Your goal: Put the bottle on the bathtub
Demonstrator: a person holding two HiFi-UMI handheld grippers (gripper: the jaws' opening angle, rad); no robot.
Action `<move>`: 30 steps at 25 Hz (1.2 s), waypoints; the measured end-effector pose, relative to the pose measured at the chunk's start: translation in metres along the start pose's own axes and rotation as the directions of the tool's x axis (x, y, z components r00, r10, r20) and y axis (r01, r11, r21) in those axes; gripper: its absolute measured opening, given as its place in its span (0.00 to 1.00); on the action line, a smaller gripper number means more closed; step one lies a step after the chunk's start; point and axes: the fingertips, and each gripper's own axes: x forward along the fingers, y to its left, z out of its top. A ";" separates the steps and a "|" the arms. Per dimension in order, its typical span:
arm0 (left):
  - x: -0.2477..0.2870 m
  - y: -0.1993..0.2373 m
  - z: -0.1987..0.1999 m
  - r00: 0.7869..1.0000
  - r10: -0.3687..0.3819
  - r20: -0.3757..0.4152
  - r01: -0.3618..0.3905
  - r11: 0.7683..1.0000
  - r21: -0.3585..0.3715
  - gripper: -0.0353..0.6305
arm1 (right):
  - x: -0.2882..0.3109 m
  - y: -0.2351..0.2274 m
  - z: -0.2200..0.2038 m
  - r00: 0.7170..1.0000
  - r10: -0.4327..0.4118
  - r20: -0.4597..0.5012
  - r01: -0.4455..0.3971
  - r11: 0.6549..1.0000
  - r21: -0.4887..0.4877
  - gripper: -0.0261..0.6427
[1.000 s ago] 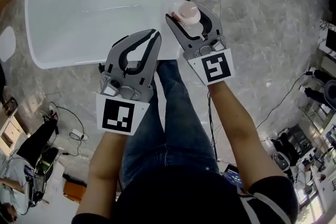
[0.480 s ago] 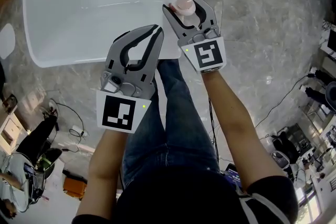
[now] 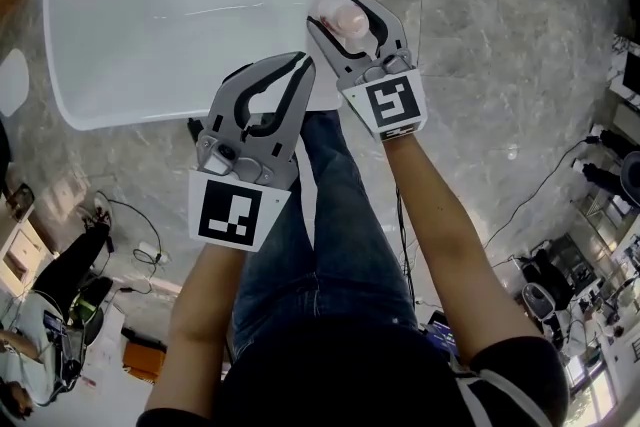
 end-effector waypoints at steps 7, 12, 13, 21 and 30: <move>-0.008 -0.004 0.010 1.000 -0.009 -0.004 0.009 1.000 0.001 0.11 | -0.023 0.004 -0.004 0.994 -0.052 -0.094 0.056 0.998 0.037 0.52; -0.025 0.001 0.033 0.999 0.014 0.032 -0.014 1.000 -0.010 0.11 | -0.072 0.002 0.006 0.981 -0.134 -0.138 0.146 0.985 0.088 0.52; -0.029 0.001 0.039 0.999 0.017 0.040 -0.016 1.000 -0.007 0.11 | -0.081 0.004 0.013 0.980 -0.146 -0.138 0.160 0.982 0.102 0.52; -0.039 -0.008 0.101 0.995 -0.013 0.095 0.012 1.000 0.015 0.11 | -0.134 0.005 0.093 0.969 -0.242 -0.054 0.248 0.957 0.149 0.37; -0.064 -0.021 0.144 0.996 0.005 0.086 -0.013 0.995 0.095 0.11 | -0.199 0.002 0.171 0.942 -0.335 0.021 0.325 0.925 0.197 0.10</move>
